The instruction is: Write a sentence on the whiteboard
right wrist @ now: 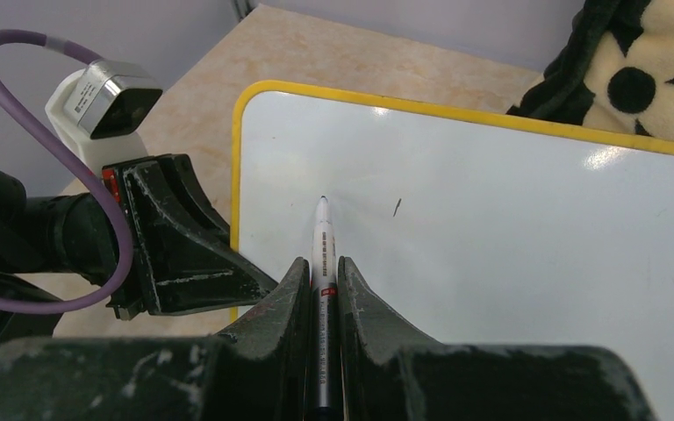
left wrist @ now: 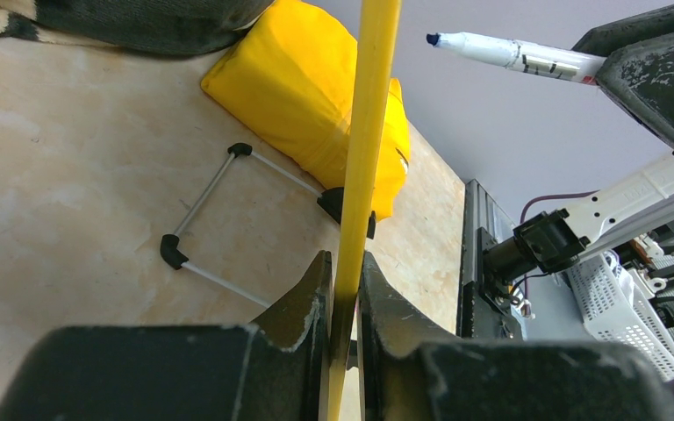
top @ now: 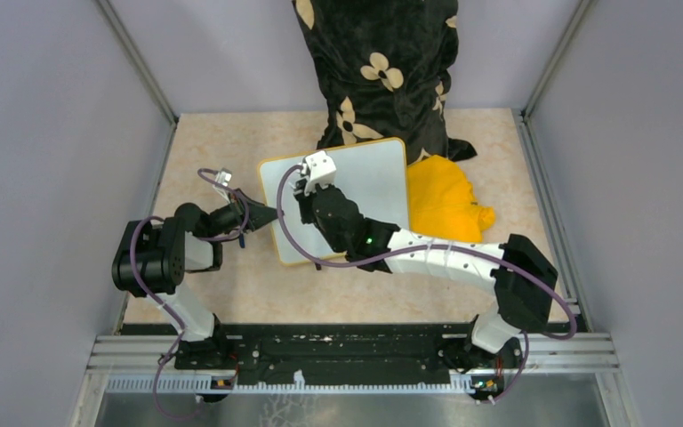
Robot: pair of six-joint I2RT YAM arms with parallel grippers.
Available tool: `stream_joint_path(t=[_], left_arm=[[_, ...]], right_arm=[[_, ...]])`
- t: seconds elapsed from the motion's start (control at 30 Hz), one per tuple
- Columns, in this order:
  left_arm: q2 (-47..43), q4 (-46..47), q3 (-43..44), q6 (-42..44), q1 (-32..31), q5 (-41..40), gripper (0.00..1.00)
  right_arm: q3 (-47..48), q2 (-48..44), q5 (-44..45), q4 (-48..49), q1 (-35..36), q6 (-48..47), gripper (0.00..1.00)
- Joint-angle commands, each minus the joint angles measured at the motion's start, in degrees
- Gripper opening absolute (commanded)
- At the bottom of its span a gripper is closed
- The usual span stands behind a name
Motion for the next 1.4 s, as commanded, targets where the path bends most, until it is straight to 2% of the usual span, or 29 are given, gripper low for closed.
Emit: stream_joint_path(t=[0.0, 1.0, 1.2, 1.37], left_arm=[[0.1, 9.3, -0.2, 1.6, -0.3, -1.7, 0.00], [0.1, 8.6, -0.2, 2.1, -0.4, -1.8, 0.00], [0.1, 8.6, -0.2, 2.1, -0.4, -1.8, 0.00], [0.1, 8.6, -0.2, 2.1, -0.3, -1.8, 0.00]], right_arm=[[2.4, 0.6, -1.7, 3.3, -1.1, 2.3, 0.00], [-5.5, -3.2, -2.1, 0.7, -2.9, 7.5, 0.00], [-7.3, -6.9, -6.0, 6.2, -2.8, 7.1, 0.00], [-5.7, -6.9, -5.3, 6.2, -3.3, 6.5, 0.00]])
